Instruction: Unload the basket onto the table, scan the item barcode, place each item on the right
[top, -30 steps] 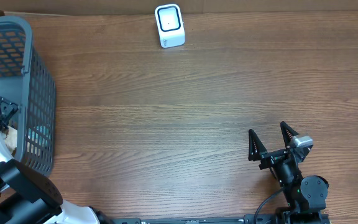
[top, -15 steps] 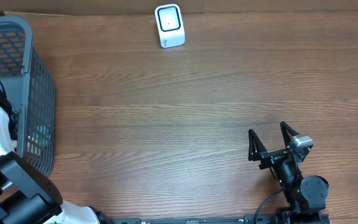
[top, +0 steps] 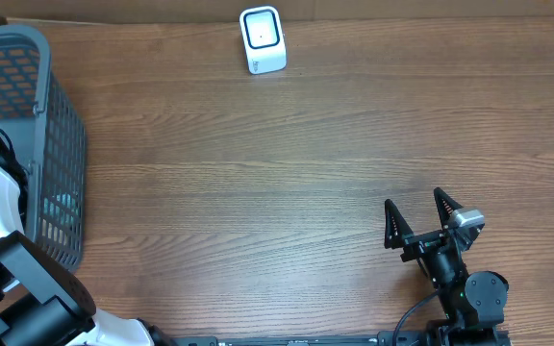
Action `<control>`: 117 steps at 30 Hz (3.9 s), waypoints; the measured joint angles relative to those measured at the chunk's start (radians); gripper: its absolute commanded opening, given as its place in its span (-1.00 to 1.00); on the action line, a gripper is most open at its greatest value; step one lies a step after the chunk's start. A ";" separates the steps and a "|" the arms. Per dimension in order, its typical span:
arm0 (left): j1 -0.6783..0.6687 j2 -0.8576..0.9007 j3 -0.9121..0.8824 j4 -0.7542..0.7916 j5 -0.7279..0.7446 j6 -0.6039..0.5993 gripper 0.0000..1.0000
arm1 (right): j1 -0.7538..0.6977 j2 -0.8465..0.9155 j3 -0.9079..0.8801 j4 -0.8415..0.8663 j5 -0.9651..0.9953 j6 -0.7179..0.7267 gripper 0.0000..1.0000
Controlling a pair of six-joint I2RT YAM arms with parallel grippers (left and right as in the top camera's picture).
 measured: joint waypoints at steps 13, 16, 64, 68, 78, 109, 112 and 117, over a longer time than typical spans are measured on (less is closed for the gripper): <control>0.000 0.000 -0.003 -0.021 -0.012 0.008 -0.92 | 0.000 0.000 0.000 0.001 0.000 0.000 1.00; 0.000 0.000 0.012 -0.062 -0.005 0.008 -0.92 | 0.000 0.000 0.000 0.001 0.000 0.000 1.00; -0.692 -0.624 0.516 -0.293 0.433 0.216 -0.91 | 0.000 0.000 0.000 0.001 0.000 0.000 1.00; -0.736 -0.511 0.491 -0.300 0.373 0.216 -0.91 | 0.000 0.000 0.000 0.001 0.000 0.000 1.00; -0.608 -0.483 0.473 -0.190 0.328 0.228 0.42 | 0.000 0.000 0.000 0.001 0.000 0.000 1.00; 0.113 0.039 0.473 -0.126 0.760 0.386 0.93 | 0.000 0.000 0.000 0.001 0.000 0.000 1.00; 0.113 0.109 0.473 -0.131 0.787 0.442 0.90 | 0.000 0.000 0.000 0.001 0.000 0.000 0.99; 0.118 0.237 0.473 -0.150 0.821 0.519 0.83 | 0.000 0.000 0.000 0.001 0.000 0.000 0.99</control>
